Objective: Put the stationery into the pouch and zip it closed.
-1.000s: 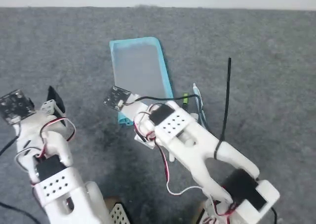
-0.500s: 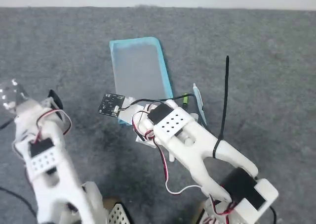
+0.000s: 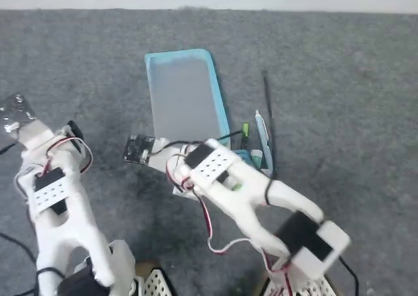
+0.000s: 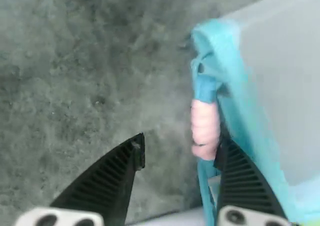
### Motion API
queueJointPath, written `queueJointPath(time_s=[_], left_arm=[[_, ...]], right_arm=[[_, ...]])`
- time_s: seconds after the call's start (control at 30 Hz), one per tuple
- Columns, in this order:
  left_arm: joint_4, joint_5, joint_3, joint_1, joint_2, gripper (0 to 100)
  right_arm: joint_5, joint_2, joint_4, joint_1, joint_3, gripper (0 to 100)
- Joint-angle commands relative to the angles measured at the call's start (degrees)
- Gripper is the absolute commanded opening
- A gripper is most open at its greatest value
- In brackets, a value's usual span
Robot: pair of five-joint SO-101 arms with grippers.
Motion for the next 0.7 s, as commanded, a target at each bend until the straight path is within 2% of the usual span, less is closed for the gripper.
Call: queueJointPath(time_s=[0.0,0.17,0.4,0.67], left_arm=[[-2.0,0.7,-3.6,0.1,-0.4,21],[-1.9,0.7,-3.6,0.1,-0.4,21],[-1.9,0.7,-3.6,0.1,-0.4,21],[-1.8,0.7,-3.6,0.4,-0.4,21]], right_arm=[[-0.2,2.7,-1.4,0.3,-5.6,22.4],[-3.0,7.6,-1.2,2.0,-9.9,19.9],[-7.7,9.4,-1.7,2.4,-12.0,0.5],[-14.0,-0.4,2.6,6.5,-11.3,0.6]])
